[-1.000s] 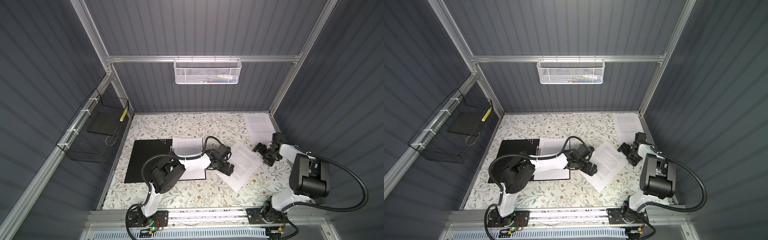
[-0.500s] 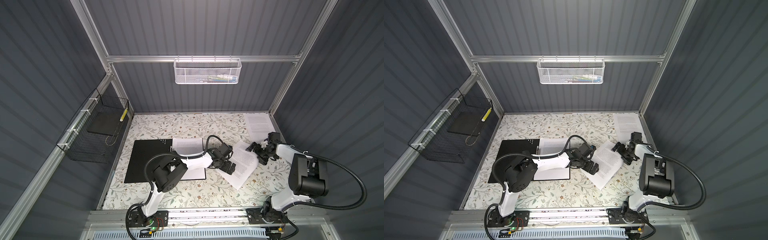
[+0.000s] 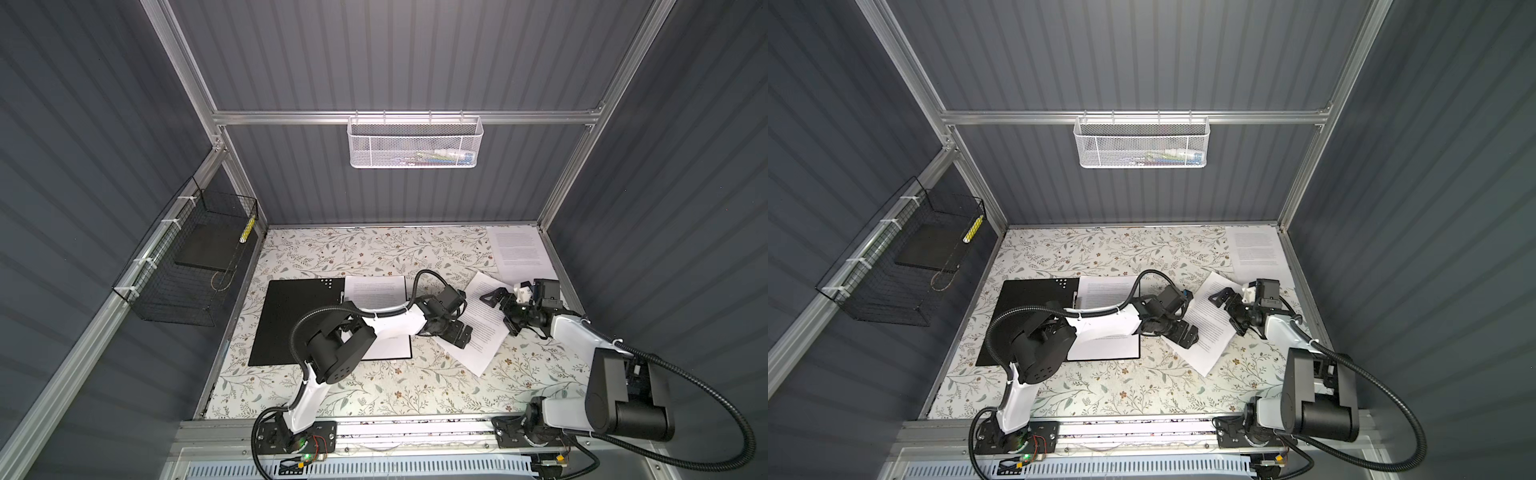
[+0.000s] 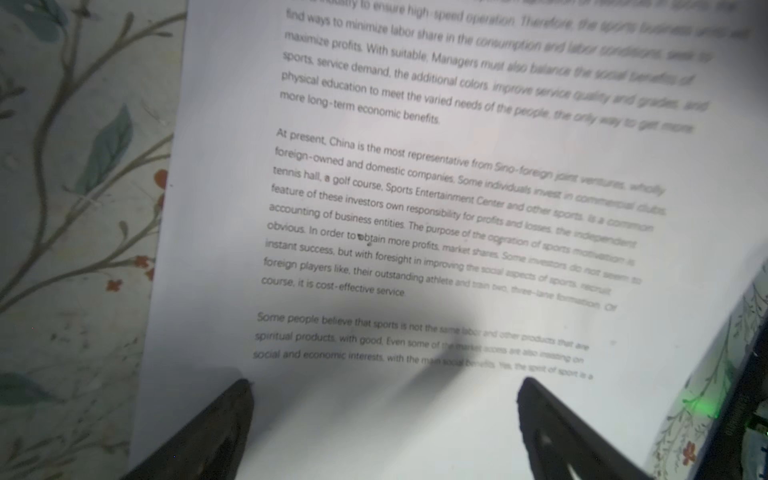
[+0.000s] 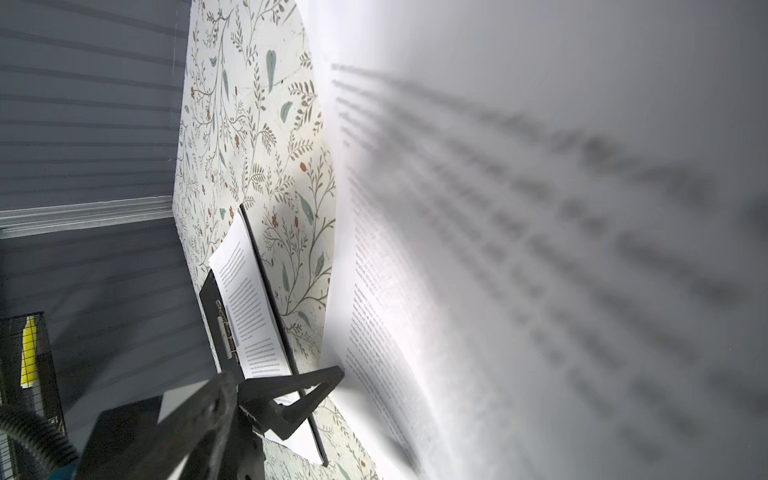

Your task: Put the files into the folder

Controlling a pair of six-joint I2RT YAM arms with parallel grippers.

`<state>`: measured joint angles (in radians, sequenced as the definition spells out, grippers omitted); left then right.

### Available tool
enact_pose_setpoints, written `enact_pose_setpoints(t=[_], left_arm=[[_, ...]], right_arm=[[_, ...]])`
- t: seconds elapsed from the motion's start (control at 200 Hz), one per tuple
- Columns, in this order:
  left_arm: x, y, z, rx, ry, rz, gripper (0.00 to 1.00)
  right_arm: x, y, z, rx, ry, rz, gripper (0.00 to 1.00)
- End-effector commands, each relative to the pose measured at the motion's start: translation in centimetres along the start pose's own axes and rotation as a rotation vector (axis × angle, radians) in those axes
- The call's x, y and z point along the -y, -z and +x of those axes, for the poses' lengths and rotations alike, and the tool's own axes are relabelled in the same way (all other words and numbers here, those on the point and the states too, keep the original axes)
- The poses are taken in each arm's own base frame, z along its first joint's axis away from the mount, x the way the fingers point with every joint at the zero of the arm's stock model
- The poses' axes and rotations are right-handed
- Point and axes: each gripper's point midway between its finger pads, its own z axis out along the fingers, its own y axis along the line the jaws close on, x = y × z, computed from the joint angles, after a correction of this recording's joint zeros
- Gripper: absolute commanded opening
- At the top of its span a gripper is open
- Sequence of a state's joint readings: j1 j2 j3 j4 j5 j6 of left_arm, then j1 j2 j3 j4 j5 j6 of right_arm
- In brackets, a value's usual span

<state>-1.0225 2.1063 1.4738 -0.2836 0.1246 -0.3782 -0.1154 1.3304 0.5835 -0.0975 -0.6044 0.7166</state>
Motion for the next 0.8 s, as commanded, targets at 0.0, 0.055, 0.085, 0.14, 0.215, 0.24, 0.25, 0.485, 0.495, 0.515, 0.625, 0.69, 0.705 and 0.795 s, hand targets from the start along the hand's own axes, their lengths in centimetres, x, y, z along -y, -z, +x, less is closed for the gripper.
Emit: enact_pose_setpoints(t=[0.0,0.055,0.085,0.14,0.215,0.24,0.25,0.485,0.495,0.515,0.625,0.69,0.705,0.795], left_arm=[[-2.1,-3.0,6.0,-0.200,0.055,-0.051,1.00],[-2.1,-3.0,6.0,-0.198,0.057,-0.050,1.00],[-2.0,-3.0,6.0,-0.197,0.058,-0.047,1.00],[-2.0,-2.9,5.9,-0.193,0.057,-0.042,1.00],[-2.0,-2.8,5.9,-0.191,0.057,-0.043,1.00],[-1.9,-2.8,5.9,-0.190,0.056,-0.042,1.00],[-1.9,-2.8,5.9,-0.189,0.056,-0.043,1.00],[-1.9,-3.0,5.8,-0.187,0.069,-0.040,1.00],[-1.9,-3.0,5.8,-0.187,0.070,-0.040,1.00],[-1.9,-3.0,5.8,-0.188,0.071,-0.041,1.00],[-1.9,-3.0,5.8,-0.186,0.070,-0.041,1.00],[-1.9,-3.0,5.7,-0.184,0.069,-0.040,1.00],[-1.9,-3.0,5.8,-0.185,0.071,-0.041,1.00],[-1.9,-3.0,5.7,-0.184,0.069,-0.040,1.00]], right_arm=[[-0.5,0.5,0.5,0.045,-0.027,-0.047,0.99],[-0.5,0.8,0.9,0.063,-0.026,-0.057,0.99],[-0.3,0.9,1.0,0.070,-0.025,-0.055,0.99],[-0.1,1.0,1.1,0.080,-0.021,-0.051,0.99],[0.2,0.9,1.6,0.082,-0.038,-0.059,0.99],[0.3,0.9,1.7,0.086,-0.047,-0.060,0.98],[0.4,0.9,1.8,0.089,-0.051,-0.059,0.97],[0.9,1.5,2.7,0.161,-0.096,-0.069,0.80],[0.9,1.6,2.7,0.163,-0.097,-0.067,0.79],[0.9,1.6,2.8,0.166,-0.099,-0.065,0.78],[1.1,1.9,3.2,0.170,-0.114,-0.058,0.74],[1.2,2.0,3.3,0.176,-0.118,-0.058,0.71],[1.2,2.0,3.3,0.177,-0.120,-0.056,0.71],[1.4,2.1,3.5,0.172,-0.130,-0.049,0.66]])
